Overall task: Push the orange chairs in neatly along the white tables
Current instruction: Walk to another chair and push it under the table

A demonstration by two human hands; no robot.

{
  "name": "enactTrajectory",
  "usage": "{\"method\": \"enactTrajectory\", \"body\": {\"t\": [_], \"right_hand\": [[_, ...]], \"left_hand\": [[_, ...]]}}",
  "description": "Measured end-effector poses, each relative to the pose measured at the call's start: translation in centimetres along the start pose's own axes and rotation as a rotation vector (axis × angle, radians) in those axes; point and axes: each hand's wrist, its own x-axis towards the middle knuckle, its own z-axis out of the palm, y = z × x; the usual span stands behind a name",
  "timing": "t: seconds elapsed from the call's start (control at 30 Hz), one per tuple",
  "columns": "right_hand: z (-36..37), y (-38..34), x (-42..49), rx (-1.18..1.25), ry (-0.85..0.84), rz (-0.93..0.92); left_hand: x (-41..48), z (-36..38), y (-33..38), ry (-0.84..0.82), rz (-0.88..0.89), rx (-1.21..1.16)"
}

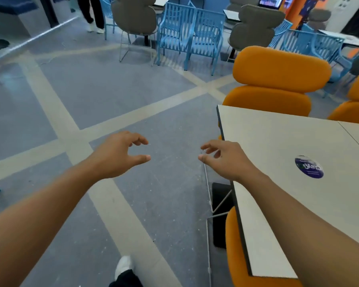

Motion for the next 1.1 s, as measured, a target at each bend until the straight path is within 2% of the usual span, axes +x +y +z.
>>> {"method": "enactTrajectory", "body": {"t": [0.23,0.43,0.7,1.1], "right_hand": [[1.7,-3.6,7.7,0.076,0.089,0.113],[2.1,-3.6,12.7,0.1,0.152,0.213],[1.1,0.1,21.6,0.117,0.187,0.311],[-3.2,9.3,44.1,0.167,0.154,0.341]], "left_hand": [[10.0,-4.7,-5.6,-0.086,0.109,0.005],[18.4,-6.3,-8.2,-0.145,0.187,0.016],[30.7,-4.0,-9.8,-0.181,0.265,0.005],[55.1,-1.3,-9.4,-0.241,0.257,0.043]]}}
